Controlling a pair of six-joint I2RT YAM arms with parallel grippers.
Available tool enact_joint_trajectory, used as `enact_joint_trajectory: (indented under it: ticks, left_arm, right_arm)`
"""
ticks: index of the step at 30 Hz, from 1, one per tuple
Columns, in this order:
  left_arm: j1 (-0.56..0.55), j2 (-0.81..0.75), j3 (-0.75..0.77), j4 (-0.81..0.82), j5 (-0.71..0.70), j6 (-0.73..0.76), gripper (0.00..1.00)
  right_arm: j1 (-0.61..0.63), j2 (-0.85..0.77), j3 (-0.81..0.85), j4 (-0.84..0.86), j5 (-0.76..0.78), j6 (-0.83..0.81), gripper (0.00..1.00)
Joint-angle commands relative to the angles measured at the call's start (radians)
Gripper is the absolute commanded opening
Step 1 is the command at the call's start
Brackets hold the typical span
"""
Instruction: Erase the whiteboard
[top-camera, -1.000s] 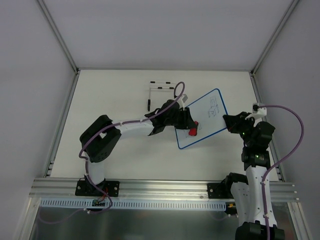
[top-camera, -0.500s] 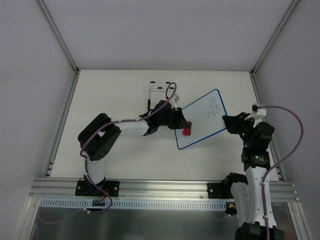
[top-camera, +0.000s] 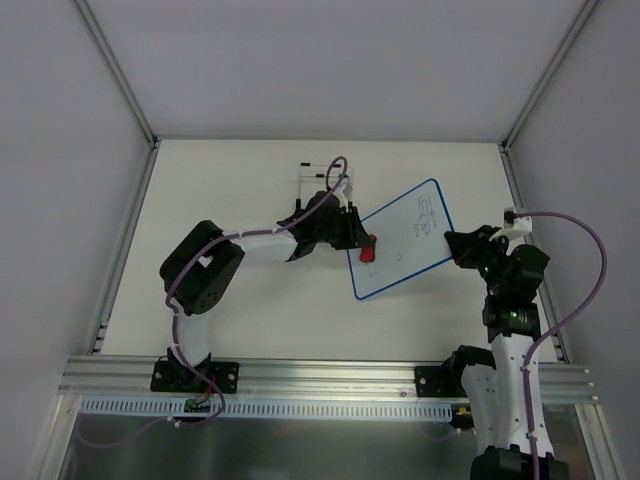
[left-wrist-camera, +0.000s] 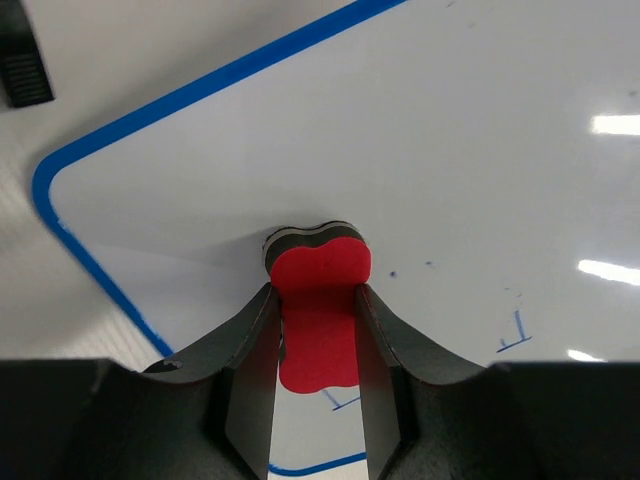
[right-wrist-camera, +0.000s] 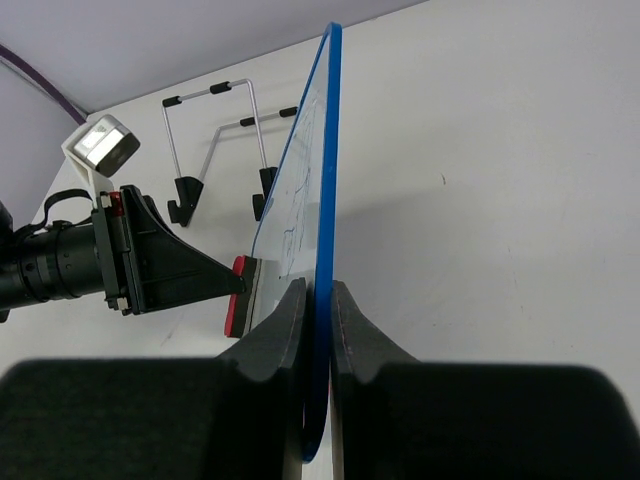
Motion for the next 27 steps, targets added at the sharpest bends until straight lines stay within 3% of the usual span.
enact_joint_trajectory:
  ticks: [1,8,15,27]
  left_arm:
    - [-0.062,0.027,0.088,0.019,0.012,0.04,0.0]
    - [-0.151,0.048,0.203,-0.013,0.046,0.071,0.0]
    - [-0.254,0.021,0.166,-0.03,0.081,0.08,0.0]
    - [-0.163,-0.002,-0.018,-0.016,-0.062,0.012,0.0]
  right_arm:
    - [0.025,-0.013,-0.002,0.01,-0.131,-0.074,0.0]
    - [0.025,-0.01,0.003,0.009,-0.129,-0.072,0.0]
    - [0.025,-0.007,0.009,0.009,-0.125,-0.077,0.0]
    - [0.025,-0.013,-0.002,0.009,-0.12,-0.078,0.0]
